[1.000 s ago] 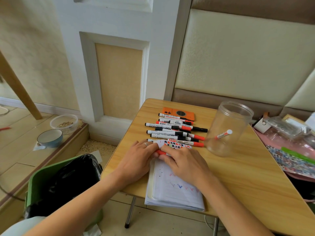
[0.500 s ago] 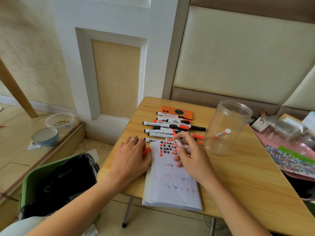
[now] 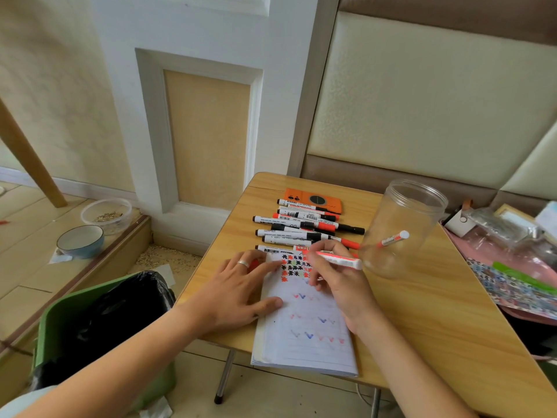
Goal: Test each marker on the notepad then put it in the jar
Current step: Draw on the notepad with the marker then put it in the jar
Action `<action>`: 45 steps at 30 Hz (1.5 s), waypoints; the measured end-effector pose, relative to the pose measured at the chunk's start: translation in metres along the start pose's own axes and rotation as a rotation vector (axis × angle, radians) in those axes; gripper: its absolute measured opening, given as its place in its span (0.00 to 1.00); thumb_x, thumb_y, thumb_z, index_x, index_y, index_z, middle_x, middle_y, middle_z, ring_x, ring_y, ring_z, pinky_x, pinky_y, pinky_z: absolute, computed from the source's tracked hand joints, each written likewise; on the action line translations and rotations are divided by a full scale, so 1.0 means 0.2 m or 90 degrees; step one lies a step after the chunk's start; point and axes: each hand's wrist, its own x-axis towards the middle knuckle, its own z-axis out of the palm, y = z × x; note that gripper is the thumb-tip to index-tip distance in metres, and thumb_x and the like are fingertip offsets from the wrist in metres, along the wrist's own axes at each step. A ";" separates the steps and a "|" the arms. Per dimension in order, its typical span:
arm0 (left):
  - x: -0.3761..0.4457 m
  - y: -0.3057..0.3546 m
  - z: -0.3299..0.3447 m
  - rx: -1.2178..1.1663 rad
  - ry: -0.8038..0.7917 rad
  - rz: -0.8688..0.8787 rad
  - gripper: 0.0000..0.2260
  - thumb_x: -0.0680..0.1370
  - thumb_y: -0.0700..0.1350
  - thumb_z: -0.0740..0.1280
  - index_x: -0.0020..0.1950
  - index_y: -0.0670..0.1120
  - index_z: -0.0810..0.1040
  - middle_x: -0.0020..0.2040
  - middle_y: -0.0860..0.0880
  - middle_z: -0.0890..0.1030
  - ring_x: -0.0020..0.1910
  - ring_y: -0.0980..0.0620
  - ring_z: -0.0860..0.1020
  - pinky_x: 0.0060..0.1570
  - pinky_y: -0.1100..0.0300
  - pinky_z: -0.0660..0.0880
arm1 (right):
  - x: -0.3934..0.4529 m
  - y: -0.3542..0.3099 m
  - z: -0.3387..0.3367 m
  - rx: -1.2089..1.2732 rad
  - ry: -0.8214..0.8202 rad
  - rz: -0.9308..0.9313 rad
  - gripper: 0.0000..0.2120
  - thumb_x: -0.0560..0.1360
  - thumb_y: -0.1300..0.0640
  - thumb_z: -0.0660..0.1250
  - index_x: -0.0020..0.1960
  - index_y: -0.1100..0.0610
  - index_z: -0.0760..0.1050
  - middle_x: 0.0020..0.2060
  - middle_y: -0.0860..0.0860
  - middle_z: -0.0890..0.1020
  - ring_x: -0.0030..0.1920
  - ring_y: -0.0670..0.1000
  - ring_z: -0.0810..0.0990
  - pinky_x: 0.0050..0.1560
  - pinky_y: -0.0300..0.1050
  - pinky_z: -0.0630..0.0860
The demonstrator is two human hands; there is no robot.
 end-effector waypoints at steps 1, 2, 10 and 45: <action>0.00 0.00 0.01 0.021 -0.001 0.000 0.33 0.78 0.74 0.50 0.81 0.65 0.48 0.79 0.54 0.54 0.78 0.54 0.52 0.78 0.52 0.50 | 0.00 0.00 0.01 -0.016 0.017 -0.006 0.03 0.81 0.57 0.69 0.50 0.56 0.78 0.30 0.55 0.77 0.31 0.50 0.75 0.31 0.39 0.70; 0.00 0.00 0.02 0.037 -0.001 0.001 0.33 0.78 0.74 0.48 0.81 0.65 0.45 0.80 0.54 0.52 0.79 0.54 0.50 0.78 0.53 0.48 | 0.00 0.01 0.01 -0.032 0.025 -0.008 0.06 0.82 0.55 0.68 0.48 0.55 0.77 0.29 0.55 0.76 0.30 0.51 0.74 0.29 0.40 0.68; -0.01 0.03 0.03 0.071 0.019 0.010 0.31 0.81 0.71 0.46 0.81 0.64 0.41 0.83 0.51 0.47 0.81 0.54 0.44 0.74 0.60 0.40 | -0.01 -0.01 0.02 -0.067 -0.006 0.060 0.01 0.80 0.61 0.70 0.50 0.58 0.79 0.36 0.55 0.81 0.30 0.57 0.82 0.26 0.44 0.75; -0.01 0.05 0.02 0.084 0.009 0.007 0.33 0.80 0.72 0.46 0.82 0.63 0.43 0.83 0.49 0.48 0.80 0.51 0.45 0.73 0.59 0.39 | 0.01 0.08 0.08 -0.248 0.075 0.082 0.08 0.78 0.58 0.72 0.43 0.56 0.74 0.27 0.56 0.82 0.31 0.68 0.83 0.25 0.42 0.72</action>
